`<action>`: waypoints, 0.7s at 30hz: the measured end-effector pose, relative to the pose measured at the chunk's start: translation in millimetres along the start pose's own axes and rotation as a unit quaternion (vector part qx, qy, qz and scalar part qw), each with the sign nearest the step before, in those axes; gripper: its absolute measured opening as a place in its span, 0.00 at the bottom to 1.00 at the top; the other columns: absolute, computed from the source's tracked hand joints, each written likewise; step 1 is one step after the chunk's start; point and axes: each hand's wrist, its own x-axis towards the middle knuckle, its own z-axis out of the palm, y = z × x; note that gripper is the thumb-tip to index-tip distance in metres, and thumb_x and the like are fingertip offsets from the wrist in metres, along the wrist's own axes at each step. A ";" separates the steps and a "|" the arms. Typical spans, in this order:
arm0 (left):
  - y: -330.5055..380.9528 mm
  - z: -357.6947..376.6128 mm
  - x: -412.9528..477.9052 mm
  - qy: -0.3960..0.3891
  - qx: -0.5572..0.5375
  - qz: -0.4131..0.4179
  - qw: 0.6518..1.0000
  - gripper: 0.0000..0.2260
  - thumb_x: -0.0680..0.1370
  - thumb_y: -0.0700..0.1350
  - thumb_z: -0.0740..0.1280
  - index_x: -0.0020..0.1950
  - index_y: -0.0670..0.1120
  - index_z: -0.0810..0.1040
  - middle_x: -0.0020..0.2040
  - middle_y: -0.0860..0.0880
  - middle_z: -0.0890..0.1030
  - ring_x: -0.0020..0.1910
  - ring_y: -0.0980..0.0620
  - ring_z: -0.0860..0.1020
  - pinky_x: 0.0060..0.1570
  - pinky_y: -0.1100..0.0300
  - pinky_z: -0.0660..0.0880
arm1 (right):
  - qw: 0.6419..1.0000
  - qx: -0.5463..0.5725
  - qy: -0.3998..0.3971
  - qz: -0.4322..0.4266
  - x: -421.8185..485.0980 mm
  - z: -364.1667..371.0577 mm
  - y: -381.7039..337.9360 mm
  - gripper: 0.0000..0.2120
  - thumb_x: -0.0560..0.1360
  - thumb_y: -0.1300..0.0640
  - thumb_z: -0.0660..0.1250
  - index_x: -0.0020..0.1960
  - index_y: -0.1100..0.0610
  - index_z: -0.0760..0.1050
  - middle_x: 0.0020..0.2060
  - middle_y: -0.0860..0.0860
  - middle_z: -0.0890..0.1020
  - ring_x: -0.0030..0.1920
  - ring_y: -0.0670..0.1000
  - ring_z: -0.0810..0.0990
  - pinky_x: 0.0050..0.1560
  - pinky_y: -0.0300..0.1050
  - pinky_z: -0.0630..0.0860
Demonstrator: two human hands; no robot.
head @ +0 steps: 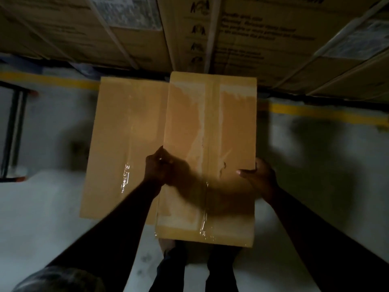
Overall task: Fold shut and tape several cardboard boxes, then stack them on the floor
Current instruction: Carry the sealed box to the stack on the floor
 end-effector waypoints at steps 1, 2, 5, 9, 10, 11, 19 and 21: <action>-3.0 1.2 6.7 0.003 0.012 -0.005 1.000 0.10 0.71 0.30 0.62 0.39 0.45 0.76 0.38 0.32 0.79 0.36 0.45 0.78 0.30 0.52 0.74 | 1.000 0.000 0.001 0.004 6.3 5.1 3.8 0.30 0.69 0.57 0.80 0.69 0.57 0.75 0.59 0.54 0.83 0.59 0.57 0.81 0.60 0.56 0.80; -6.0 3.3 12.7 0.000 0.013 -0.010 1.000 0.13 0.73 0.28 0.62 0.40 0.45 0.77 0.38 0.34 0.79 0.36 0.45 0.78 0.29 0.54 0.75 | 1.000 -0.004 0.002 0.007 11.7 9.1 6.5 0.30 0.69 0.57 0.80 0.69 0.57 0.75 0.60 0.55 0.82 0.60 0.57 0.81 0.60 0.58 0.80; -22.4 11.2 32.5 0.003 0.021 -0.016 1.000 0.10 0.77 0.28 0.63 0.45 0.42 0.78 0.41 0.36 0.80 0.38 0.42 0.81 0.29 0.55 0.77 | 1.000 -0.010 -0.002 0.024 24.8 20.0 16.2 0.31 0.70 0.56 0.80 0.71 0.57 0.74 0.62 0.56 0.81 0.61 0.58 0.80 0.61 0.61 0.79; -46.4 21.9 46.8 0.022 0.062 -0.006 0.998 0.09 0.74 0.42 0.67 0.53 0.44 0.77 0.48 0.34 0.80 0.46 0.36 0.82 0.37 0.49 0.83 | 0.999 -0.014 -0.002 0.036 40.9 34.5 27.1 0.35 0.67 0.51 0.81 0.71 0.56 0.74 0.61 0.55 0.81 0.61 0.59 0.80 0.59 0.62 0.80; -52.8 23.9 50.6 0.021 0.075 -0.006 0.997 0.10 0.73 0.44 0.66 0.54 0.46 0.77 0.49 0.35 0.80 0.47 0.36 0.82 0.40 0.47 0.83 | 0.999 -0.010 -0.003 0.041 45.3 37.9 31.0 0.35 0.67 0.53 0.81 0.71 0.56 0.74 0.62 0.56 0.81 0.62 0.60 0.80 0.60 0.62 0.79; -59.5 26.0 54.4 0.020 0.086 -0.009 0.996 0.12 0.74 0.46 0.66 0.57 0.46 0.77 0.50 0.36 0.80 0.49 0.37 0.82 0.43 0.47 0.83 | 0.999 -0.007 -0.004 0.044 47.8 40.3 32.8 0.35 0.68 0.54 0.81 0.72 0.56 0.73 0.63 0.56 0.80 0.62 0.60 0.79 0.61 0.63 0.79; -55.6 53.0 56.0 0.058 0.161 -0.037 0.985 0.17 0.81 0.44 0.65 0.70 0.43 0.71 0.63 0.42 0.73 0.60 0.41 0.76 0.63 0.48 0.77 | 0.999 0.026 0.001 0.033 60.7 54.6 63.7 0.47 0.58 0.39 0.78 0.74 0.53 0.71 0.65 0.54 0.80 0.64 0.59 0.78 0.61 0.63 0.78; -58.5 63.9 56.3 0.080 0.157 -0.056 0.983 0.15 0.81 0.45 0.64 0.67 0.43 0.72 0.63 0.40 0.71 0.60 0.39 0.76 0.62 0.47 0.77 | 0.999 0.017 0.001 0.038 59.3 57.0 62.4 0.42 0.65 0.47 0.80 0.75 0.53 0.70 0.67 0.55 0.78 0.66 0.59 0.77 0.63 0.63 0.77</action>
